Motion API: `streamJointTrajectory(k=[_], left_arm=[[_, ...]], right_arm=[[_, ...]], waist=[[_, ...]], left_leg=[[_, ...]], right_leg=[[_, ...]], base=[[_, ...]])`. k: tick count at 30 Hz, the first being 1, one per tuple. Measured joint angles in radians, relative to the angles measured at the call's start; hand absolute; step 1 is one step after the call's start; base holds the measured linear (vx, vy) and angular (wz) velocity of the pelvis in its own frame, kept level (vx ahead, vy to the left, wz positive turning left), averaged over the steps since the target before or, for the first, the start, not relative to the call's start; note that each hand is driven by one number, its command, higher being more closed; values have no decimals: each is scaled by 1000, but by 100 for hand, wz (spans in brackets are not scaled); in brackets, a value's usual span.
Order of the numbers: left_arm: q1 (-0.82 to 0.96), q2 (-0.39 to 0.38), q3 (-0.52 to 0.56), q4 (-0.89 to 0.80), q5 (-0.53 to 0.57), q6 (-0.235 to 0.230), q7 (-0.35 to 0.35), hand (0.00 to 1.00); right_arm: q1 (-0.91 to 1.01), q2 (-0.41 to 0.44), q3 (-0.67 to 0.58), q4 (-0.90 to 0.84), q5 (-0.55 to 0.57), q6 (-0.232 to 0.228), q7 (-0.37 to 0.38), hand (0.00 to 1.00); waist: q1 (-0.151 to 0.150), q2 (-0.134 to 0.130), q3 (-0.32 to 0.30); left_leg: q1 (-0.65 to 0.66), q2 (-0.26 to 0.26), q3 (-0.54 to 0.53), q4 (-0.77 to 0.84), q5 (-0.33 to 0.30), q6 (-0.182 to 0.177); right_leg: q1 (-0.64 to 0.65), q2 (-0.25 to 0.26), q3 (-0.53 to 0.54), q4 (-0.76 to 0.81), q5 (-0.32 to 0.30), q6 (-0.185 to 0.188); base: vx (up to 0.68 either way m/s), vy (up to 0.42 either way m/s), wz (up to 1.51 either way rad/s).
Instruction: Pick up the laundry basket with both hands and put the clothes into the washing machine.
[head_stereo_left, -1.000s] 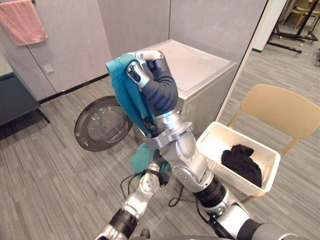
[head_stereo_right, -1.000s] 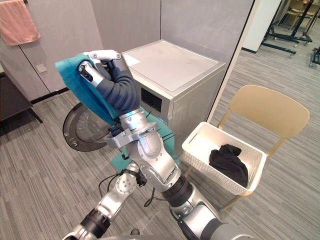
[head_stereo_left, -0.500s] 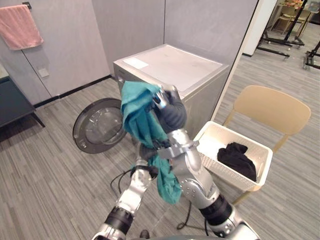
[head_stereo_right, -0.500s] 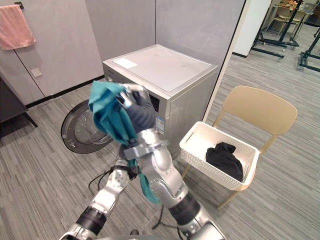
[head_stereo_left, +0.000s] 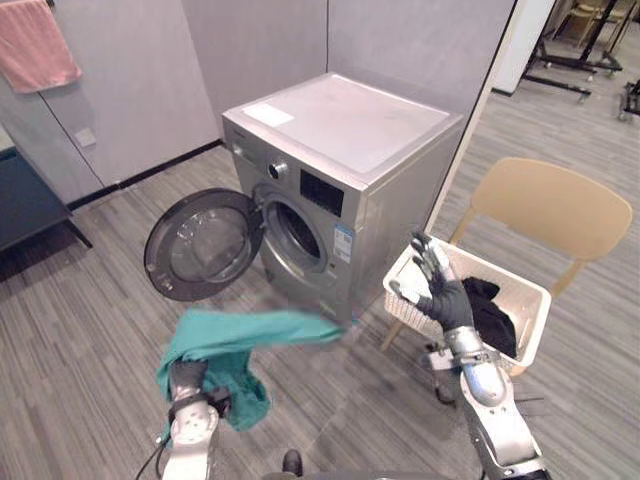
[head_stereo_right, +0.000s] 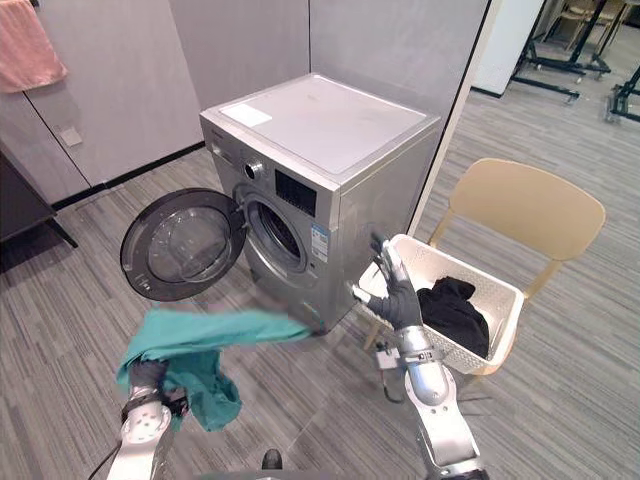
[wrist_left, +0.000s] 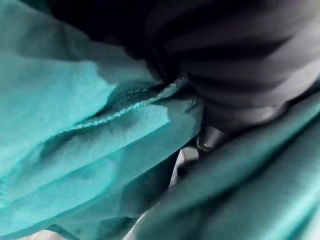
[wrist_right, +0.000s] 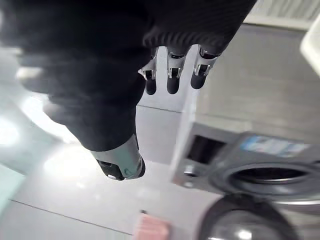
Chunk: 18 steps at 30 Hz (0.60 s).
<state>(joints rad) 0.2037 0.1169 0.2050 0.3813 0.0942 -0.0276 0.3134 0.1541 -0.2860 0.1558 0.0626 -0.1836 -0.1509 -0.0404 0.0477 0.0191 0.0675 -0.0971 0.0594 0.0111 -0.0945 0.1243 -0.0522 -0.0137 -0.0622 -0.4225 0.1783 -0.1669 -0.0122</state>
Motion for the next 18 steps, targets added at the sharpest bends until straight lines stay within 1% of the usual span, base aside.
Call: streamJointTrajectory(k=[1, 2, 3, 4, 5, 6, 7, 8, 9, 10, 11, 12, 13, 14, 15, 16, 17, 18], left_arm=[[-8, 12, -1, 41, 3, 0, -9, 100], [-15, 17, -1, 61, 6, 1, -9, 100], [-31, 25, -1, 90, 18, 3, -12, 100], [-36, 27, -1, 111, 32, 3, -23, 100], [-39, 27, -3, 119, 35, 3, -27, 100], [-47, 24, -3, 135, 35, 4, -30, 100], [-49, 25, -3, 146, 36, 9, -31, 100], [-51, 28, -3, 157, 35, 11, -31, 100], [-57, 32, -6, 177, 35, 14, -31, 100], [-68, 37, -6, 195, 35, 17, -32, 100], [-68, 44, -6, 202, 35, 17, -32, 100], [-64, 58, -4, 224, 35, 18, -32, 100], [-57, 63, -3, 238, 35, 19, -34, 100], [-38, 59, -6, 240, 35, 20, -49, 100], [-24, 54, -6, 238, 35, 20, -53, 100], [3, 50, -6, 238, 35, 20, -61, 100], [17, 51, -6, 238, 35, 24, -71, 100], [17, 53, -5, 237, 35, 24, -72, 100]], right_arm=[[0, -4, -1, 69, -45, 12, -3, 0], [-1, -5, 0, 103, -63, 19, -3, 0], [0, -6, 1, 161, -94, 34, -3, 0], [-1, -9, 1, 212, -126, 50, -4, 0], [-4, -12, 1, 234, -140, 52, -5, 0], [-23, -17, 2, 272, -168, 58, -5, 0], [-45, -18, 1, 310, -187, 65, -5, 0], [-71, -16, 0, 356, -194, 76, -6, 0], [-93, -10, -2, 396, -201, 89, -7, 0], [-102, 7, -1, 422, -203, 96, -8, 0], [-112, 21, -1, 431, -203, 98, -7, 0], [-130, 50, 0, 438, -203, 100, -8, 0], [-138, 67, 1, 439, -203, 100, -8, 0], [-141, 75, 1, 442, -203, 101, -8, 0], [-140, 75, 2, 444, -203, 102, -7, 0], [-133, 75, 2, 441, -203, 112, -5, 0], [-113, 70, 0, 440, -202, 119, -4, 0], [-102, 70, -1, 440, -202, 121, -4, 0]], waist=[[2, 1, 18], [5, 0, 25], [14, -4, 37], [20, -6, 40], [20, -11, 43], [24, -10, 57], [23, -5, 62], [20, -8, 68], [21, -11, 71], [22, -23, 79], [24, -31, 85], [28, -46, 95], [35, -54, 100], [47, -56, 101], [49, -56, 101], [46, -55, 101], [28, -54, 105], [18, -50, 109]], left_leg=[[-32, -10, -30, 8, 5, -3], [-47, -15, -39, 12, 6, -3], [-75, -20, -26, 16, -11, 16], [-102, -18, 41, 23, -41, 59], [-110, -17, 88, 32, -51, 75], [-128, 0, 240, 50, -55, 81], [-137, 16, 378, 79, -64, 101], [-143, 39, 479, 111, -59, 107], [-158, 42, 518, 157, -44, 101], [-172, 28, 501, 187, -65, 116], [-171, 24, 489, 205, -85, 117], [-172, 24, 470, 255, -136, 108], [-176, 25, 462, 308, -180, 104], [-180, 30, 456, 370, -236, 103], [-178, 27, 453, 394, -261, 106], [-169, 11, 439, 416, -304, 108], [-150, -15, 403, 422, -343, 120], [-137, -23, 382, 421, -355, 125]], right_leg=[[-24, -15, -38, 37, -25, 5], [-32, -25, -63, 52, -36, 4], [-44, -45, -112, 76, -57, 4], [-43, -62, -170, 72, -60, 5], [-44, -74, -194, 68, -60, 6], [-45, -101, -240, 83, -65, 8], [-45, -117, -277, 103, -75, 17], [-45, -133, -302, 125, -84, 27], [-37, -156, -319, 144, -96, 45], [-16, -165, -330, 134, -94, 49], [2, -166, -333, 122, -93, 51], [38, -168, -342, 109, -91, 70], [57, -178, -341, 117, -90, 89], [62, -202, -335, 169, -91, 94], [54, -224, -327, 224, -91, 95], [3, -292, -283, 403, -80, 75], [-89, -351, -175, 610, -5, -48], [-138, -351, -87, 696, 4, -77]], base=[[-33, -12, 73], [-34, -22, 103], [-8, -26, 125], [4, -20, 133], [110, 29, 134], [134, 54, 114], [254, 107, 121], [296, 99, 126], [356, 122, 129], [283, 88, 106], [247, 90, 79], [249, 98, 45], [303, 132, 30], [250, 135, 9], [248, 176, 12], [256, 233, 38], [277, 228, 58], [320, 187, 96]])
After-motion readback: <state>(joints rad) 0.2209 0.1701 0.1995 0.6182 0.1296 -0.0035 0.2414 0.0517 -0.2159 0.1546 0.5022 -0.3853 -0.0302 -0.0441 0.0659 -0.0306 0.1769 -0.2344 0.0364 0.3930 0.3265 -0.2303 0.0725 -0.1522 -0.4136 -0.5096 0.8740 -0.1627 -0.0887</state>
